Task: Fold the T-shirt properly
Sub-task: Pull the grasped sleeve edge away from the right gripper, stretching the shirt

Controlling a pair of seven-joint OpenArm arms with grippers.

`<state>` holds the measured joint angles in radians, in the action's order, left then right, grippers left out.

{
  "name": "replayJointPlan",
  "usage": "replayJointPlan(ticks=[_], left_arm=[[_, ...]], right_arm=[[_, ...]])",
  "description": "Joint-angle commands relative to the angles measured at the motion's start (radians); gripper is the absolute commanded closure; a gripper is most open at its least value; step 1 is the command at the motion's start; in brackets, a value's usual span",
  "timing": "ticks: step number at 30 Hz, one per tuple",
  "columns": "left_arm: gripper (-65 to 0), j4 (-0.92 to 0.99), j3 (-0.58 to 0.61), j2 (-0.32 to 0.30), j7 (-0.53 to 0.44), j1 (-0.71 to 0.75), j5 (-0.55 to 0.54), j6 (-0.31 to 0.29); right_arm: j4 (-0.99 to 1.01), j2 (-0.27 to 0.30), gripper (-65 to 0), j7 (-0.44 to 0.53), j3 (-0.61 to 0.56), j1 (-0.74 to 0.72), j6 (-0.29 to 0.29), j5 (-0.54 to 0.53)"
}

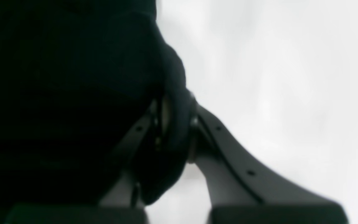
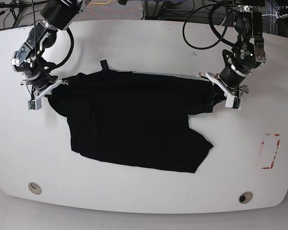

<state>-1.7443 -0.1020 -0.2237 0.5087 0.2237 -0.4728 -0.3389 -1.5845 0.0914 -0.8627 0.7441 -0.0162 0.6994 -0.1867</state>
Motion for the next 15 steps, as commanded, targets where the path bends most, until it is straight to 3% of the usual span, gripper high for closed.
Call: replayJointPlan(ticks=[1, 8, 15], left_arm=[[0.0, -0.027, -0.017, -0.035, -0.028, -0.023, -0.022, 0.008], [0.0, -0.005, -0.058, -0.084, -0.011, -0.088, -0.080, 0.004], [0.0, 0.011, -0.091, -0.087, 0.034, -0.143, -0.108, 0.004]], right_arm=[[-0.038, 0.014, 0.0, 0.019, 0.002, -0.014, -0.001, -0.002], [-0.055, 0.010, 0.0, 0.000, 0.003, -0.010, -0.001, -0.001], [-0.074, 0.006, 0.0, -0.007, 0.001, -0.007, -0.001, 0.000]])
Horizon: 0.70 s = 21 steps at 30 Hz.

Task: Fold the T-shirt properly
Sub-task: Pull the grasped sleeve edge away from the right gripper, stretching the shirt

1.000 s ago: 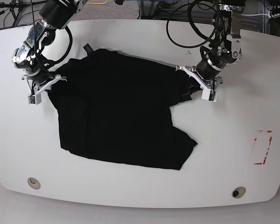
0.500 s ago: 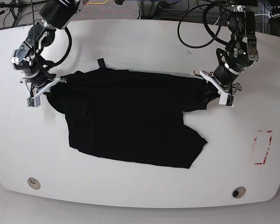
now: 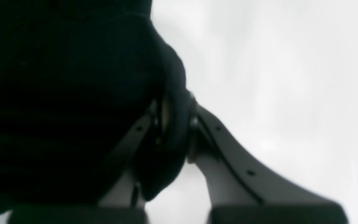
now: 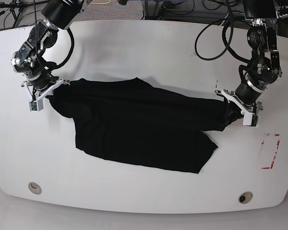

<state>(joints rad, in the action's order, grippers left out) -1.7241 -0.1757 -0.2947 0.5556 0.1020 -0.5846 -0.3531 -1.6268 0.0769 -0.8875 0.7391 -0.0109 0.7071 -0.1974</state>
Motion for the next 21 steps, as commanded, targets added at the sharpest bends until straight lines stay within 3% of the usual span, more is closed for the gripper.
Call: replayJointPlan(ticks=[1, 11, 21], left_arm=[[0.0, -0.007, -0.021, -0.016, -0.003, -0.030, 0.002, 0.019], [0.0, 0.016, -0.052, -0.021, 0.103, -0.147, 0.015, 0.018], [0.0, 0.031, -0.062, -0.055, 0.168, -0.114, 0.018, 0.012]], right_arm=[[-0.036, 0.019, 0.0, 0.017, 0.005, -0.012, -0.009, 0.011], [-0.098, 0.014, 0.0, -0.002, -0.006, 0.006, -0.009, 0.010], [-0.072, 0.014, -0.4, -0.030, -0.003, 0.020, -0.009, 0.012]])
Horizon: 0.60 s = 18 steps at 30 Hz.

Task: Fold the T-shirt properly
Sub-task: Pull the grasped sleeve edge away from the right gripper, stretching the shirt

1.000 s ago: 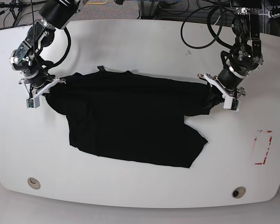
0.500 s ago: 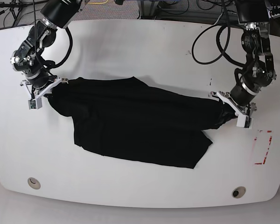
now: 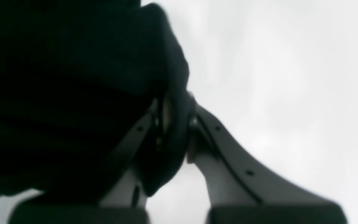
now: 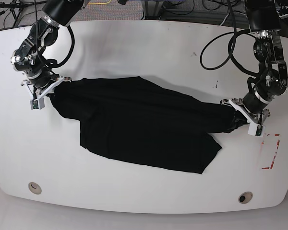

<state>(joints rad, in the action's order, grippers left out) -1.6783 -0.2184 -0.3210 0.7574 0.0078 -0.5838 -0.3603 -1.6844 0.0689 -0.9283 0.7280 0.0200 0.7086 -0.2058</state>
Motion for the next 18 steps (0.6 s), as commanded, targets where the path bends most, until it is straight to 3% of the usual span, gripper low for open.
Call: replayJointPlan(ticks=[1, 12, 18], left_arm=[[0.0, -0.014, -0.018, -0.031, -0.031, -0.017, 0.017, 0.019], [-9.7, -0.027, -0.016, -0.021, -0.019, -0.022, 0.054, 0.013], [-8.2, -0.055, -0.009, 0.021, -0.044, -0.091, 0.053, 0.016]], right_arm=[[-0.014, 0.022, -0.6, 0.010, 0.008, -0.010, -0.010, 0.021], [-0.026, 0.020, -0.2, -0.003, -0.005, -0.037, -0.010, 0.011], [-0.049, 0.020, 0.0, -0.035, 0.005, -0.033, -0.011, 0.009]])
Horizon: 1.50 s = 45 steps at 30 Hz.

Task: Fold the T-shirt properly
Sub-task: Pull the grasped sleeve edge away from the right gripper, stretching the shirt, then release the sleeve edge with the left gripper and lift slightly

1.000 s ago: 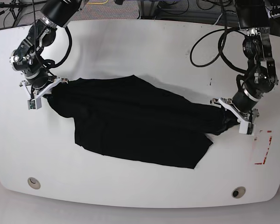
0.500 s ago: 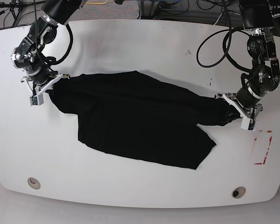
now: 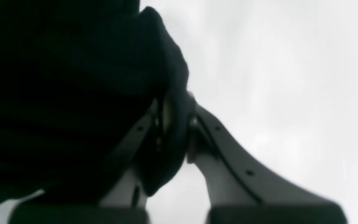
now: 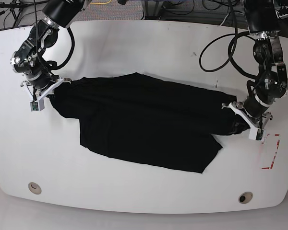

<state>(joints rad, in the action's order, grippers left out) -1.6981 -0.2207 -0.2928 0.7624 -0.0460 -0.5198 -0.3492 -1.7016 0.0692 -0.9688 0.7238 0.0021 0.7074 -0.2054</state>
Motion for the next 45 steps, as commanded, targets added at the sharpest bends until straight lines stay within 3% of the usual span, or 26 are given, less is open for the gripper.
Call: replayJointPlan(ticks=[1, 6, 18, 26, 28, 34, 45], left_arm=[[-7.7, -0.038, -0.006, -0.003, -0.049, -0.046, -0.010, 0.005], [-7.3, -0.040, -0.005, 0.011, -0.051, -0.095, 0.004, 0.006], [-20.2, 0.015, 0.009, 0.027, -0.015, -0.182, 0.032, 0.003], [-24.5, 0.023, 0.014, 0.022, 0.005, -0.185, 0.024, 0.006], [-31.5, 0.026, 0.028, 0.027, 0.042, -0.196, 0.022, 0.002], [-37.3, 0.028, 0.045, 0.026, 0.067, -0.201, 0.022, 0.002], [-36.4, 0.009, 0.058, -0.022, 0.061, -0.162, 0.024, 0.001]], right_arm=[[-0.034, 0.019, 0.0, 0.003, 0.009, -0.017, -0.010, 0.008], [-0.038, 0.021, 0.0, -0.013, 0.008, -0.022, -0.011, 0.008], [-0.021, 0.017, 0.0, 0.000, 0.005, 0.008, -0.009, 0.005], [-0.023, 0.015, 0.0, 0.008, 0.007, 0.028, -0.009, 0.007], [-0.020, 0.016, 0.0, 0.008, 0.005, 0.005, -0.009, 0.001], [-0.020, 0.016, 0.0, 0.010, 0.005, 0.000, -0.009, 0.000], [-0.033, 0.027, 0.0, 0.002, 0.006, -0.009, -0.009, -0.001]])
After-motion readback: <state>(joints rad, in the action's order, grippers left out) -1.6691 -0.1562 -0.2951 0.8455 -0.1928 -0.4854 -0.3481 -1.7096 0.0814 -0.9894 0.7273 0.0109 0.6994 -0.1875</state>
